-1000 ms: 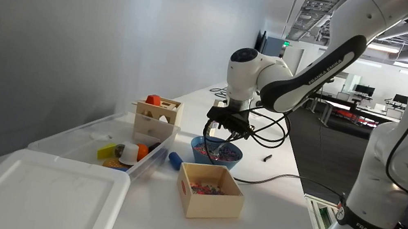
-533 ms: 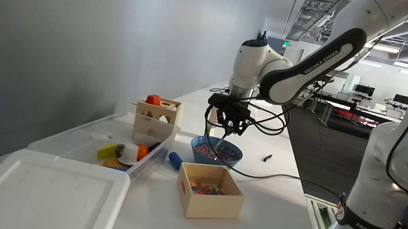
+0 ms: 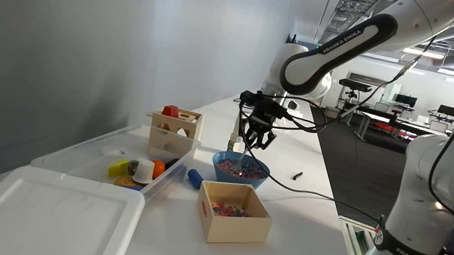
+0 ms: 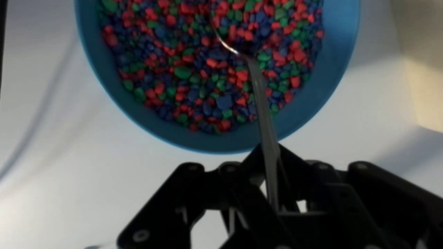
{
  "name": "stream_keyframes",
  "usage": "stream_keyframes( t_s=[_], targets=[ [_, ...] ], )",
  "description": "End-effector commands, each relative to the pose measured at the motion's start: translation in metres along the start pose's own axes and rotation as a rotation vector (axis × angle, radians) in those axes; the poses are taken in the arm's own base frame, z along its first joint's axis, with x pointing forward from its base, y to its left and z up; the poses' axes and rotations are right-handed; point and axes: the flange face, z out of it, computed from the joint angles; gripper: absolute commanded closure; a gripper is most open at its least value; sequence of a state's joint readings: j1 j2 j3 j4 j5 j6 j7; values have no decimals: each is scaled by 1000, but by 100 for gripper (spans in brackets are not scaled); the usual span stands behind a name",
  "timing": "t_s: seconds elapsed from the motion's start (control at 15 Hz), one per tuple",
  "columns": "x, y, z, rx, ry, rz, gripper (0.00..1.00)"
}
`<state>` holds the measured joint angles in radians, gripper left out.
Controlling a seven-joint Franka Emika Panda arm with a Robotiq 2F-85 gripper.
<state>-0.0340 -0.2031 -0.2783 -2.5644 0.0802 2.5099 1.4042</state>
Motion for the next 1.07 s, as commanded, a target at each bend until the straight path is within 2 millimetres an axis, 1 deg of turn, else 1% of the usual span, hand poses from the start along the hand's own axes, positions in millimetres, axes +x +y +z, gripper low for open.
stream_keyframes(
  t_s=[0.0, 0.33, 0.53, 0.73, 1.0],
  targets=[
    [2, 5, -15, 28, -160, -36, 98],
    [10, 10, -22, 41, -345, -83, 98],
    [17, 13, -22, 44, -411, -103, 98],
    [24, 16, -22, 29, -412, -145, 98],
    [32, 19, -25, 53, -339, -217, 98]
  ],
)
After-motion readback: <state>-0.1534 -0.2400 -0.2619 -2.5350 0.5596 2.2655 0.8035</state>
